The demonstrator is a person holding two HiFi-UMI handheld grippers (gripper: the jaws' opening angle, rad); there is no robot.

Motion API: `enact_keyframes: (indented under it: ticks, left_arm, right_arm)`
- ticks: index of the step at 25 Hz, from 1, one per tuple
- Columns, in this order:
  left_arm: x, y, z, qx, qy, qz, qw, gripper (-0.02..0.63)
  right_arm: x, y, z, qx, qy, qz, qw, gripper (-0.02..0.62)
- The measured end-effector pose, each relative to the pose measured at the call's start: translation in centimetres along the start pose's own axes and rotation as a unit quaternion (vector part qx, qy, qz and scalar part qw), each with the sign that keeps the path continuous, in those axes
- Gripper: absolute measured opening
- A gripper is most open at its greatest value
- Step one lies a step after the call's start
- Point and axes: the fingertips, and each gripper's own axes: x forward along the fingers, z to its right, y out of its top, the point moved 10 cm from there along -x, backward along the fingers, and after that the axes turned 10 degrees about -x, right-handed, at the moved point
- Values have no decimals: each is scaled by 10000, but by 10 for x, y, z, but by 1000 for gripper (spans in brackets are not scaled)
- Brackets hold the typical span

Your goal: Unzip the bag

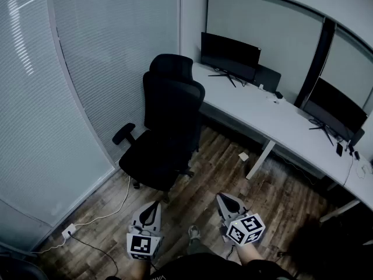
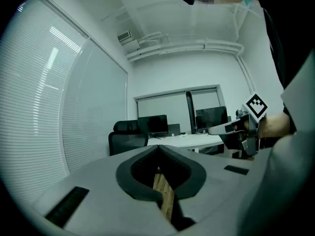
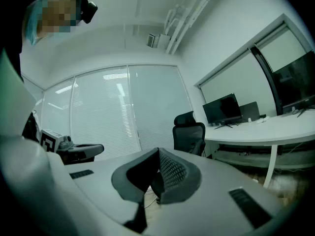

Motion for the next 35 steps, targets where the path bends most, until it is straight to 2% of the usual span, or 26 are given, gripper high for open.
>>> enact_keyframes:
  ticks: [4, 10, 16, 19, 25, 28, 35]
  left_arm:
    - [-6, -2, 1, 95, -6, -38, 9999, 19]
    - [-10, -9, 1, -123, -56, -77, 9999, 21]
    - [2, -14, 9, -3, -118, -111, 9999, 21]
    - [17, -16, 16, 128, -19, -223, 9997, 23]
    - [60, -15, 41, 39, 80, -254, 9996, 23]
    - [83, -15, 55, 24, 223, -240, 9995, 25]
    - [137, -23, 84, -37, 539, -206, 9983, 32]
  right_arm:
    - [-5, 1, -5, 58, 75, 103, 9999, 43]
    - [-5, 3, -7, -62, 20, 147, 9999, 47]
    - [0, 6, 10, -90, 4, 156, 9998, 48]
    - [4, 7, 26, -120, 108, 111, 9998, 48]
    - [18, 9, 72, -194, 402, 22, 9990, 52]
    - [26, 7, 98, -167, 599, -104, 9980, 121]
    - [46, 5, 163, -218, 961, -251, 9948, 140]
